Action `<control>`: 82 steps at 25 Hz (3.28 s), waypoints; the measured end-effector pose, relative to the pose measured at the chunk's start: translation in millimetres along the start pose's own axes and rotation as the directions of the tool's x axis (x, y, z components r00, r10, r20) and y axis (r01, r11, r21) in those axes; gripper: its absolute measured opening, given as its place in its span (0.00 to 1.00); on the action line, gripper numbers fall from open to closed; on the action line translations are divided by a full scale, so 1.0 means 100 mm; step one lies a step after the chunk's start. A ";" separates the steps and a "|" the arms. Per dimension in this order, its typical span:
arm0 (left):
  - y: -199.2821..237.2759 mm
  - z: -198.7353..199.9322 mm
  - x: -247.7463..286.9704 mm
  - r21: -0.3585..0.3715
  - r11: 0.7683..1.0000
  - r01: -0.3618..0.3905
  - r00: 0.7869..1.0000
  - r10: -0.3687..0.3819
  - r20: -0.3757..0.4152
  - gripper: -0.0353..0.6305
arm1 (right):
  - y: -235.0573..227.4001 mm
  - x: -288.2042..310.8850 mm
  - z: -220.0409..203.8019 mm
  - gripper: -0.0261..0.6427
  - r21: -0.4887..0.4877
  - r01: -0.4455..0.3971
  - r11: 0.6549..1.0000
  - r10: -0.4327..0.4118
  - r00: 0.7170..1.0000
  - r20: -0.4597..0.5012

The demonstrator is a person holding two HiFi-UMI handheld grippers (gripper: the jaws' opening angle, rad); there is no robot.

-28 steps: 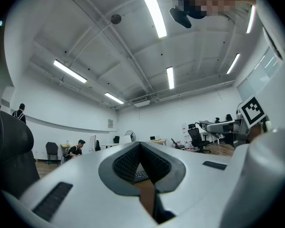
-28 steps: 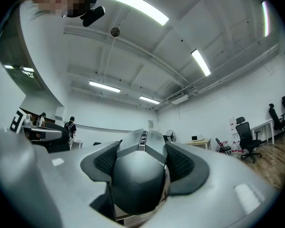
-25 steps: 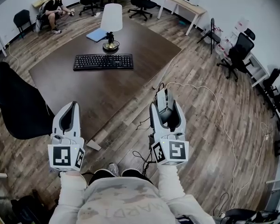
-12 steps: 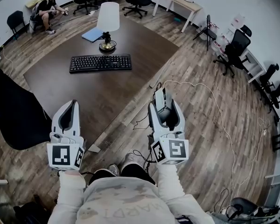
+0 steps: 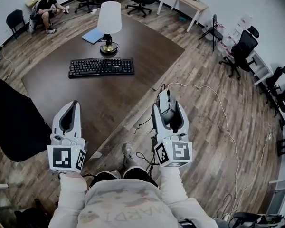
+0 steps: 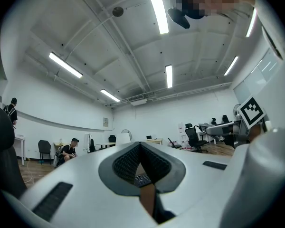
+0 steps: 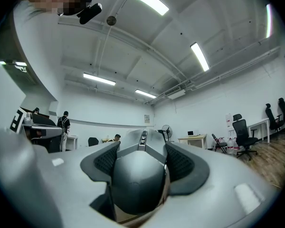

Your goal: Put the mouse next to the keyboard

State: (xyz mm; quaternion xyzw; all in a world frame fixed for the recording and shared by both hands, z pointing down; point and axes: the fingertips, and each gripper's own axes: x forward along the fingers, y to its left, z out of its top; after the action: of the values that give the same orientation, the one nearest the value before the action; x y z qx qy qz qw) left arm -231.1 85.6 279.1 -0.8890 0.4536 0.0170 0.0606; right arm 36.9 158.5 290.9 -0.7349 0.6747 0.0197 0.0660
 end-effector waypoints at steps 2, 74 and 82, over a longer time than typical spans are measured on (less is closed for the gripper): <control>0.02 0.01 0.15 0.001 1.000 -0.002 1.000 0.002 0.001 0.06 | -0.06 0.14 0.00 0.50 0.001 -0.001 1.000 0.001 1.000 -0.002; 0.49 -0.93 2.81 0.024 0.968 -0.248 0.952 0.249 -0.181 0.06 | -1.39 3.81 -2.52 0.50 0.110 -0.094 0.990 0.133 0.890 -0.436; 0.55 -1.03 2.80 0.032 0.964 -0.266 0.942 0.266 -0.205 0.06 | -1.39 3.91 -2.89 0.50 0.114 -0.078 0.990 0.125 0.858 -0.498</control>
State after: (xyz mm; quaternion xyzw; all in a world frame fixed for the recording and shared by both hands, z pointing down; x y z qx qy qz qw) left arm -113.6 -184.1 352.0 -0.8164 0.5733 -0.0688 0.0119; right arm 192.4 -252.7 540.4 -0.6741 0.7066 -0.1996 -0.0804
